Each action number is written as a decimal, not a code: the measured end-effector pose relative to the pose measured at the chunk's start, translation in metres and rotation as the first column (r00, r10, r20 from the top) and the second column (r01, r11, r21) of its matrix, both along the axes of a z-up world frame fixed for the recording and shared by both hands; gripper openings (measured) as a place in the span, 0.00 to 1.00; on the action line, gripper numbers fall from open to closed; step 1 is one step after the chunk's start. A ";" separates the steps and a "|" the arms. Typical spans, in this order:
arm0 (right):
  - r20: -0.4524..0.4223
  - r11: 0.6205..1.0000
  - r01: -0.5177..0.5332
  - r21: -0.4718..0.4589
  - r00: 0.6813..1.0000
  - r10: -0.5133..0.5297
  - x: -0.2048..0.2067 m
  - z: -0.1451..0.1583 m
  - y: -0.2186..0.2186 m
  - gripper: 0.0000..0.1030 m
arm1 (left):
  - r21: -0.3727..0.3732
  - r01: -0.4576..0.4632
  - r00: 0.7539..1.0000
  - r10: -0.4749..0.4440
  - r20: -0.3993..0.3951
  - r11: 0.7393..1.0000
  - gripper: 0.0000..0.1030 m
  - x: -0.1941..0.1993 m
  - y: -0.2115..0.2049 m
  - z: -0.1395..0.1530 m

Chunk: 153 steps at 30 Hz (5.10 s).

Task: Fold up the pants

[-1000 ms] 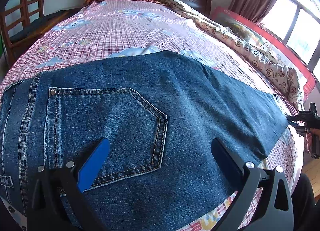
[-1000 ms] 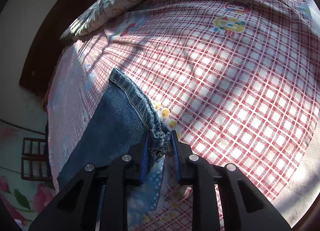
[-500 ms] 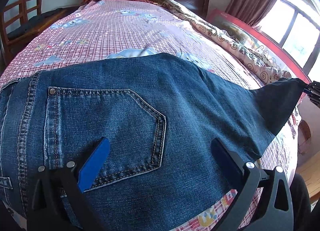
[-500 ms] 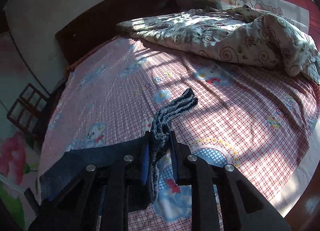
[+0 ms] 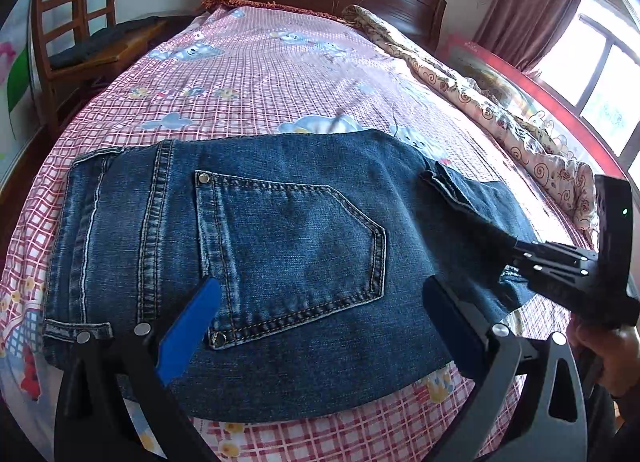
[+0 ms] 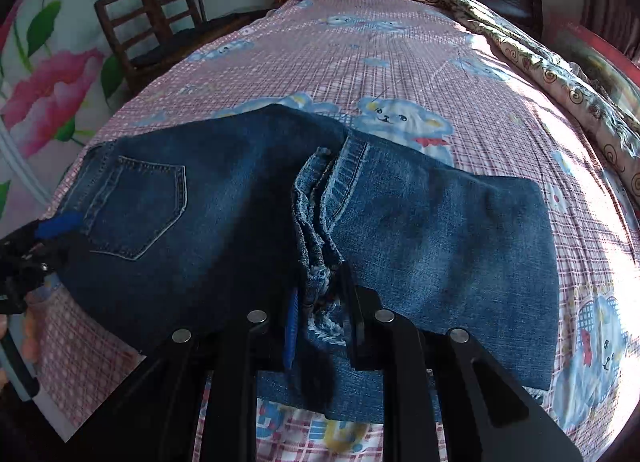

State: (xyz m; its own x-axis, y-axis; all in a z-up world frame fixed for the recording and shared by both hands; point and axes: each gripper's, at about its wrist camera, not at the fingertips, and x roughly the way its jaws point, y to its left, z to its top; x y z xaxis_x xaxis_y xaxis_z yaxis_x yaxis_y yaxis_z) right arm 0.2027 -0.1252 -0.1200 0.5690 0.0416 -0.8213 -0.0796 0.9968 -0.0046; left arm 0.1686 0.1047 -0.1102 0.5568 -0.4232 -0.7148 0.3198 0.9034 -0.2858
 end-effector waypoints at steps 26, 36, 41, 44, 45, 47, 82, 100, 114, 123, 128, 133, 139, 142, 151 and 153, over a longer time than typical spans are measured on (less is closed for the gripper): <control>0.100 0.876 -0.250 -0.413 0.943 0.316 -0.024 -0.011 0.088 0.17 | -0.070 -0.122 0.990 0.117 -0.074 0.990 0.98 -0.017 0.040 -0.013; 0.172 0.986 -0.117 -0.122 0.975 0.137 -0.035 0.035 0.019 0.38 | -0.098 -0.277 0.960 0.271 -0.071 0.956 0.98 -0.044 0.085 -0.007; -0.028 0.986 -0.026 -0.162 0.999 0.022 -0.007 -0.018 -0.030 0.56 | -0.242 -0.427 0.902 0.393 -0.177 0.871 0.98 -0.048 0.122 -0.018; 0.018 0.996 -0.008 -0.089 1.000 0.010 -0.012 -0.017 -0.041 0.56 | -0.455 -0.458 0.887 0.362 -0.286 0.763 0.98 -0.041 0.134 -0.028; 0.017 0.994 -0.009 -0.106 1.000 0.011 -0.012 -0.016 -0.038 0.56 | -0.534 -0.467 0.882 0.336 -0.330 0.705 0.98 -0.036 0.137 -0.034; 0.013 0.994 -0.003 -0.109 1.000 0.004 -0.012 -0.016 -0.037 0.56 | -0.597 -0.511 0.858 0.326 -0.397 0.619 0.98 -0.025 0.140 -0.043; 0.027 0.996 -0.019 -0.090 0.999 0.022 -0.010 -0.022 -0.042 0.57 | -0.394 -0.848 0.525 0.662 -0.534 0.355 0.75 0.022 0.144 -0.063; 0.036 0.994 0.036 0.106 0.999 -0.040 -0.015 -0.009 -0.070 0.57 | -0.476 -0.676 0.733 0.582 -0.352 0.563 0.14 0.021 0.141 -0.010; 0.002 0.806 0.281 0.521 0.944 -0.330 -0.069 0.025 -0.212 0.62 | -0.267 -0.087 0.981 0.128 0.143 0.960 0.14 0.043 -0.080 0.114; -0.034 0.749 0.367 0.552 0.907 -0.420 -0.106 0.015 -0.268 0.62 | -0.088 0.148 0.987 -0.142 0.072 0.985 0.15 0.028 -0.217 0.041; -0.062 0.712 0.379 0.592 0.901 -0.429 -0.107 0.009 -0.276 0.62 | -0.008 0.291 0.956 -0.290 0.044 0.957 0.53 0.000 -0.247 0.012; -0.047 0.654 0.257 0.712 0.946 -0.321 -0.083 0.019 -0.251 0.62 | 0.033 0.361 0.921 -0.362 0.143 0.932 0.80 -0.057 -0.226 0.041; -0.152 0.486 0.233 0.843 0.968 -0.201 -0.038 0.008 -0.214 0.62 | -0.064 0.152 0.988 -0.150 0.034 0.986 0.83 -0.079 -0.127 0.037; -0.205 0.507 0.290 0.812 0.954 -0.217 -0.045 0.004 -0.199 0.62 | -0.076 0.055 0.998 -0.055 -0.005 0.996 0.83 -0.087 -0.083 0.030; -0.243 0.537 0.383 0.751 0.918 -0.315 -0.032 -0.004 -0.191 0.62 | -0.124 -0.040 0.999 0.038 -0.020 0.992 0.84 -0.087 -0.036 0.023; -0.238 0.564 0.378 0.734 0.921 -0.307 -0.022 -0.002 -0.184 0.62 | -0.134 -0.039 0.999 0.037 -0.021 0.990 0.84 -0.086 -0.036 0.024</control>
State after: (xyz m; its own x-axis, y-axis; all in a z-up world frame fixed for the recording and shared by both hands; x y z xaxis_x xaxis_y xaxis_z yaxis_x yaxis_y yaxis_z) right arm 0.1804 -0.3088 -0.1220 0.6147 0.4785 -0.6271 0.3036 0.5902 0.7480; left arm 0.0823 0.0689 -0.0860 0.5617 -0.4950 -0.6629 0.2795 0.8677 -0.4111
